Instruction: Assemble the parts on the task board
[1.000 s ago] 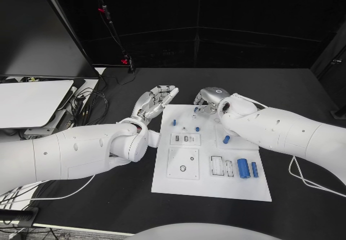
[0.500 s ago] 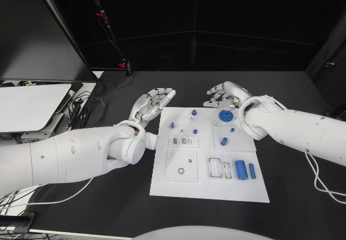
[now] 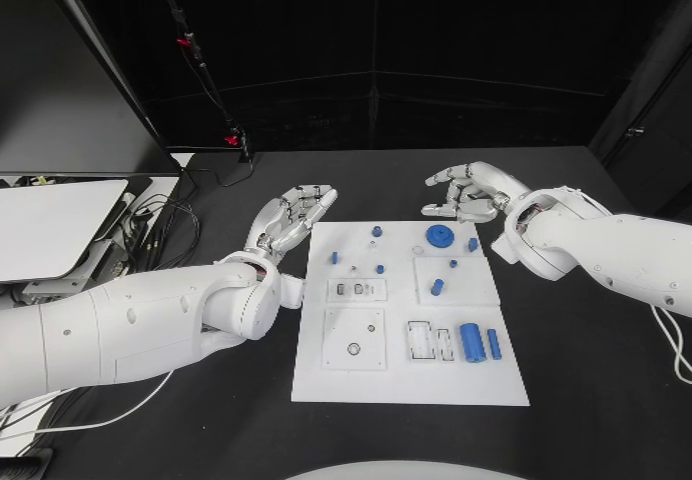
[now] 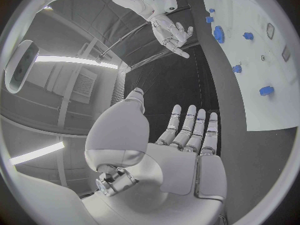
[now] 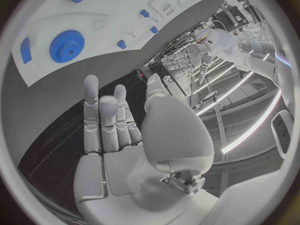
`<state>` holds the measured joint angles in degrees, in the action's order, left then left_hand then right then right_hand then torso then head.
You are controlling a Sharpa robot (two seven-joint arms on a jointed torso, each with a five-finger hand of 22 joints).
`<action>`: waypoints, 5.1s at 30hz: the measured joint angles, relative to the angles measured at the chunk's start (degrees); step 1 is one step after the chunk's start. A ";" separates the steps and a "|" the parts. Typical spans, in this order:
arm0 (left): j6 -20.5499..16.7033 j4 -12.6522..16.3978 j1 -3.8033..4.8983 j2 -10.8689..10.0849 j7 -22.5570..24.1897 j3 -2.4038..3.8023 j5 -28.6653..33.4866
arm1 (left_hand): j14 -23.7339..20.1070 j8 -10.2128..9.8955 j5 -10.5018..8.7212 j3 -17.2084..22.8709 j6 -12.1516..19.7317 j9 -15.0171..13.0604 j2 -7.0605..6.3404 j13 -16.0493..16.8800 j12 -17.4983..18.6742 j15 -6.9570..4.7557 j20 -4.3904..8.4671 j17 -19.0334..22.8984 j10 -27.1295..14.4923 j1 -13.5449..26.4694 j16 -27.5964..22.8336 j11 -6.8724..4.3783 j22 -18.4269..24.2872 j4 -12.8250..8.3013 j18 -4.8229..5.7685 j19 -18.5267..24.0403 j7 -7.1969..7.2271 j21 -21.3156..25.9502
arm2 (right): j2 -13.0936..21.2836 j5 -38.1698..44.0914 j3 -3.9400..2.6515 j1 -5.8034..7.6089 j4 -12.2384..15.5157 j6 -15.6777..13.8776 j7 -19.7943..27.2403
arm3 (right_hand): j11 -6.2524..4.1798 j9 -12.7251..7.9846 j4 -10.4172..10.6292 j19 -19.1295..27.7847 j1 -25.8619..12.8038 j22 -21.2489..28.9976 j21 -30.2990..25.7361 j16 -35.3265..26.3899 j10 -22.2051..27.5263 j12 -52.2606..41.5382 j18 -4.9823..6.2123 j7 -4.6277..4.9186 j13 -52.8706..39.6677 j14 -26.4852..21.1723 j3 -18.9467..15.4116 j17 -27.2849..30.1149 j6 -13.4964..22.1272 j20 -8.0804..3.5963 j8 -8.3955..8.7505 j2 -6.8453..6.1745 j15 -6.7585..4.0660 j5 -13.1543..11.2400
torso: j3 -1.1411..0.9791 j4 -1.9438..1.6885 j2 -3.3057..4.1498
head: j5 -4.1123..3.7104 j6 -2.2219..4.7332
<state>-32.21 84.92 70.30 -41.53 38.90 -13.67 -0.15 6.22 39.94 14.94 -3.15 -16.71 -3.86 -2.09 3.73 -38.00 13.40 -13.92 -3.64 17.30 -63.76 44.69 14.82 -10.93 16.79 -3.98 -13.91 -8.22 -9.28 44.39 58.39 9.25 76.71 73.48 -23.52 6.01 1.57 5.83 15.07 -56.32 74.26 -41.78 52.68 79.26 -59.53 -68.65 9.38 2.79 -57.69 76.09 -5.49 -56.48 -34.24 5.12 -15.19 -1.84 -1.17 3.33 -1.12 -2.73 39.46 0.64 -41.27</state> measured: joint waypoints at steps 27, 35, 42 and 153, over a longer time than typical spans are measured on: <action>0.01 -0.26 -0.02 0.34 0.00 -0.02 0.00 | 0.00 0.00 0.00 0.00 0.00 0.00 0.00 0.00 0.00 0.00 0.00 0.00 0.00 0.00 0.00 0.00 -0.06 0.00 0.00 0.00 0.00 -0.23 | -2.13 13.04 0.14 -2.16 -7.71 1.89 -6.83 | 1.20 2.44 1.61 -27.82 2.87 -33.16 37.14 10.60 -24.61 -21.21 -9.00 4.00 -17.25 7.84 8.24 -18.46 -3.77 0.53 -15.05 -7.12 0.58 12.95 | -0.09 -0.02 0.14 | -2.85 0.77; 0.05 -0.32 -0.05 0.32 0.00 -0.02 0.00 | 0.00 0.00 0.00 0.00 0.00 0.00 0.00 0.00 0.00 0.00 0.00 0.00 0.00 0.00 0.00 0.00 -0.06 0.00 0.00 0.00 0.00 -0.23 | -3.92 15.81 0.13 -3.39 -9.56 3.39 -9.69 | 1.41 2.24 1.60 -27.61 2.65 -33.16 37.14 10.60 -24.41 -21.21 -8.99 4.00 -17.25 7.95 8.55 -18.46 -3.77 0.75 -15.05 -8.10 1.28 12.95 | -0.07 -0.02 0.14 | -2.88 0.53; 0.11 -0.33 -0.06 0.26 0.00 -0.02 0.00 | 0.20 0.00 0.00 0.00 0.00 0.05 0.00 0.00 0.00 0.20 0.00 0.00 0.21 0.00 0.00 0.21 -0.06 0.00 0.00 0.00 0.00 -0.23 | -5.10 16.92 0.14 -3.67 -10.88 4.29 -11.14 | 1.41 2.08 1.54 -27.81 2.64 -33.15 37.14 10.60 -24.41 -21.21 -8.98 4.00 -17.24 7.95 8.92 -18.46 -3.77 0.94 -14.67 -8.10 1.28 12.95 | -0.05 -0.01 0.14 | -2.32 0.18; 0.39 -0.63 -0.09 0.15 0.00 -0.02 -0.01 | -0.01 0.00 0.66 0.00 0.00 0.04 0.63 0.00 -0.21 0.39 -0.20 0.00 0.20 -0.27 0.00 0.20 -0.08 0.00 0.00 0.20 0.00 -0.23 | -7.02 17.48 0.10 -4.53 -11.87 2.93 -14.81 | 2.23 -1.64 0.86 -27.63 3.57 -33.13 37.13 10.60 -24.40 -21.21 -8.96 4.16 -17.23 7.96 11.77 -18.46 -13.78 1.97 -0.98 -6.29 2.09 11.38 | -0.04 -0.01 0.10 | -2.17 -0.40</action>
<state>-31.82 84.29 70.21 -41.37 38.90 -13.69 -0.16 6.20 39.94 15.60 -3.15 -16.71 -3.82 -1.46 3.73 -38.20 13.79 -14.12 -3.65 17.49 -64.03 44.69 15.02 -11.01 16.79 -3.97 -13.71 -8.22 -9.51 37.36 75.88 9.36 72.18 61.61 -20.59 -8.80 3.80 4.19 15.94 -83.95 77.83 -74.91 89.82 89.86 -83.93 -89.85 0.42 6.96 -74.92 84.05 6.28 -74.93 -48.02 7.09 -16.17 -8.13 0.92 14.71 -1.16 -2.74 39.56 -1.53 -41.67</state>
